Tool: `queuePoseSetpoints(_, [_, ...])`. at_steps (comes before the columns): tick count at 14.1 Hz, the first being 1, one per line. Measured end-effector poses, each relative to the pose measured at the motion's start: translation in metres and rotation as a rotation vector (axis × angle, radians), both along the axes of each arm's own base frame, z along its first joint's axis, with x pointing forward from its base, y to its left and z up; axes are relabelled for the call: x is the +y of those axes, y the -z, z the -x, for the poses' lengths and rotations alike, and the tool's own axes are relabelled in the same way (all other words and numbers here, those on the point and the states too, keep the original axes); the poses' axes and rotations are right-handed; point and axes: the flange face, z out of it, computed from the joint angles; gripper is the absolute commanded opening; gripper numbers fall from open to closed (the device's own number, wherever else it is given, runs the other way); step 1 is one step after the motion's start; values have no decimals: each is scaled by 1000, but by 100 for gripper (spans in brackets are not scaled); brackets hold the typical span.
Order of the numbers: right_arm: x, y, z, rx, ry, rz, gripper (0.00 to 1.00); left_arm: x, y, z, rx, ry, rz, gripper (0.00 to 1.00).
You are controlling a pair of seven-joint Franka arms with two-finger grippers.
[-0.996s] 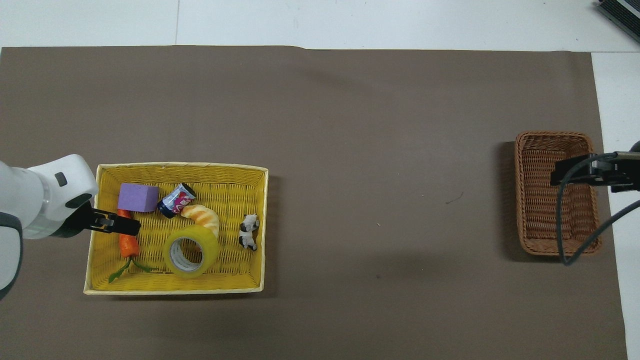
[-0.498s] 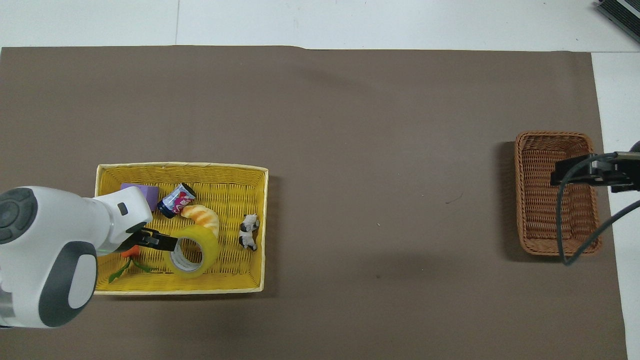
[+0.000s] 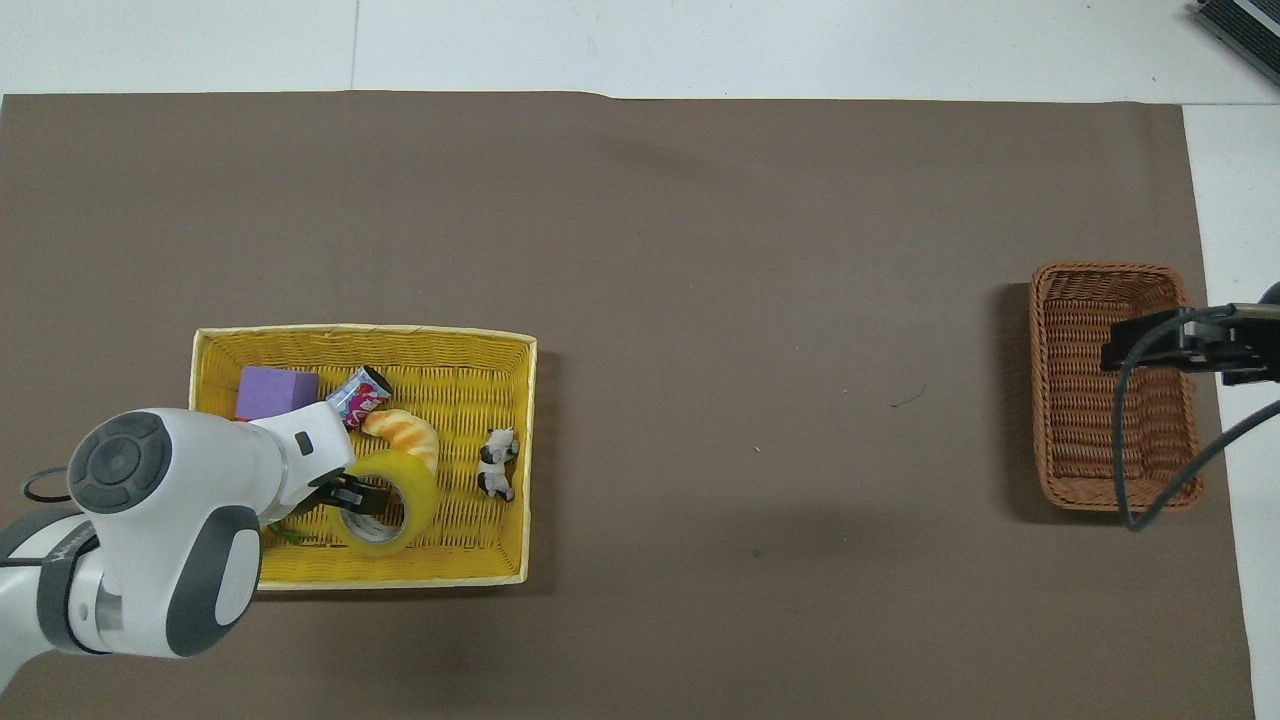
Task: Move tape to another basket
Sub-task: 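Reach the left gripper into the yellow basket to the tape roll, then lift the tape with the left gripper while the right gripper approaches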
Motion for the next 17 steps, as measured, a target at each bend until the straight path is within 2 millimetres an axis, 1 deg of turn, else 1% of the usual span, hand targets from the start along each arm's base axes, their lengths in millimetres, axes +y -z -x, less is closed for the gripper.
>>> queuePoseSetpoints(3, [0,0,0,0,0,0,100,0,-2,0,24,6,-3,0])
queuePoseSetpoints(4, [0,0,0,0,0,0,100,0,-8,-2,51,7,-6,0])
queuePoseSetpoints(5, [0,0,0,0,0,0,100,-2,-18,-6,85,11,-10,0])
queuePoseSetpoints(7, [0,0,0,0,1,0,100,-4,-48,-19,128,14,-11,0])
queuePoseSetpoints(9, [-4,0,0,0,14,-21,100,-2,-81,-29,144,4,-8,0])
queuePoseSetpoints(10, [-9,0,0,0,29,-52,100,0,-100,-32,152,-8,-8,0])
queuePoseSetpoints(12, [-19,2,1,4,63,-133,100,1,-146,-38,167,-39,-10,0])
queuePoseSetpoints(13, [-20,3,1,8,71,-169,100,0,-168,-41,160,-58,-10,0])
queuePoseSetpoints(14, [-16,5,1,11,72,-211,100,-2,-188,-44,147,-83,-10,0])
queuePoseSetpoints(15, [-10,6,1,15,70,-255,100,-5,-202,-47,133,-110,-10,0])
queuePoseSetpoints(16, [-4,7,1,17,66,-296,100,-9,-212,-49,119,-141,-10,0])
queuePoseSetpoints(17, [3,7,1,17,61,-334,100,-18,-217,-48,111,-173,-8,0])
